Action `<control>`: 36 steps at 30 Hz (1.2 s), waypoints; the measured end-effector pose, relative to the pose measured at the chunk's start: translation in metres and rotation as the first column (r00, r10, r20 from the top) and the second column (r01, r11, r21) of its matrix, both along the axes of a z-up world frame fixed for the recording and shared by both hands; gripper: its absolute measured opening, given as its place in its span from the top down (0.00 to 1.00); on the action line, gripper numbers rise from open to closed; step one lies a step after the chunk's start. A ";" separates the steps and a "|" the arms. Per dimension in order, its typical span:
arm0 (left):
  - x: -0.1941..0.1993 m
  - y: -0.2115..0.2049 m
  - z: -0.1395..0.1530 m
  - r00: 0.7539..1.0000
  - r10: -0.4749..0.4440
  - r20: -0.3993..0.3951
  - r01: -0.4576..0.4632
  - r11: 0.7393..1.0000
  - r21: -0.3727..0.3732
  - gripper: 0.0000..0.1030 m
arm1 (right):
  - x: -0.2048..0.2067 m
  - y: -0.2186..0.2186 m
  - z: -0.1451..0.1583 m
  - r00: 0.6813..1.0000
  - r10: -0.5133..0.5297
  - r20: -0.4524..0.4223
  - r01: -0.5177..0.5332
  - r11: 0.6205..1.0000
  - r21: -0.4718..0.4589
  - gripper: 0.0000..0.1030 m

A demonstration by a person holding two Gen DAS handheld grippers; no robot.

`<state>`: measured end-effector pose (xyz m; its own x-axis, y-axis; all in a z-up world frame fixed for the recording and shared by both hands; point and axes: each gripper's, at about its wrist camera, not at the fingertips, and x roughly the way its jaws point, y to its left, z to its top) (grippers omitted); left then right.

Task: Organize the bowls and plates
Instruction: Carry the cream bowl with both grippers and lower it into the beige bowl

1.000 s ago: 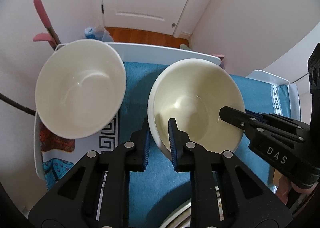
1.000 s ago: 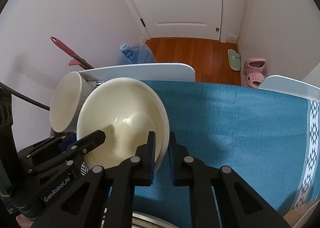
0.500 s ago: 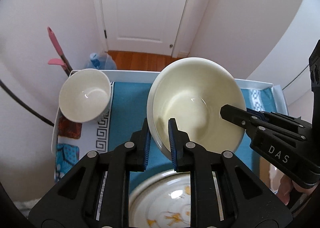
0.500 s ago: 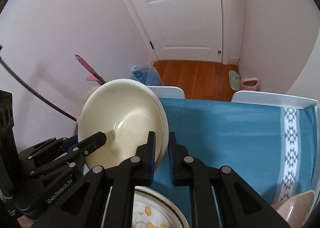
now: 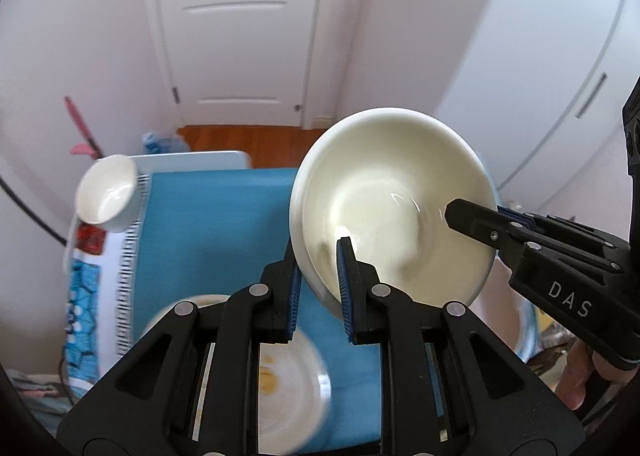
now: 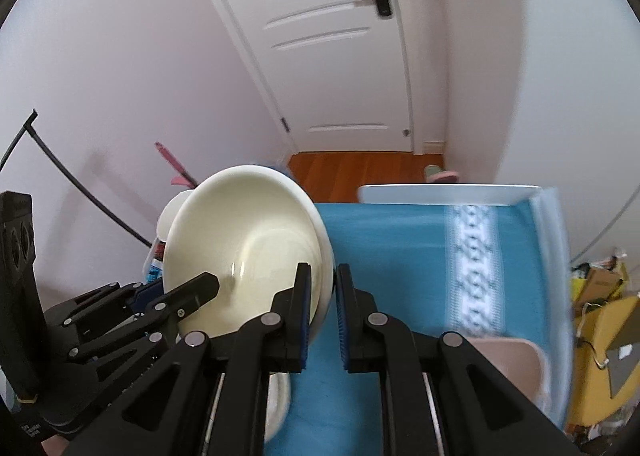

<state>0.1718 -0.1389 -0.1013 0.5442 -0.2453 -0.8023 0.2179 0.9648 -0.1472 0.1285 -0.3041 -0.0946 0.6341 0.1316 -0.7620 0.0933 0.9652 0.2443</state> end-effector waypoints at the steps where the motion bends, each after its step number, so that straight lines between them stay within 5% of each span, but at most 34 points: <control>1: -0.004 -0.012 0.000 1.000 -0.016 -0.001 0.016 1.000 -0.007 0.85 | -0.006 -0.006 0.002 1.000 -0.009 0.001 0.009 1.000 -0.003 0.89; 16: -0.034 -0.142 -0.053 0.976 -0.170 -0.136 0.170 0.985 -0.014 0.86 | -0.090 -0.118 -0.037 0.981 -0.164 -0.105 0.162 0.986 -0.029 0.89; 36: -0.039 -0.156 -0.119 0.936 -0.183 -0.299 0.233 0.962 0.140 0.85 | -0.094 -0.118 -0.107 0.961 -0.072 -0.266 0.043 0.993 -0.113 0.89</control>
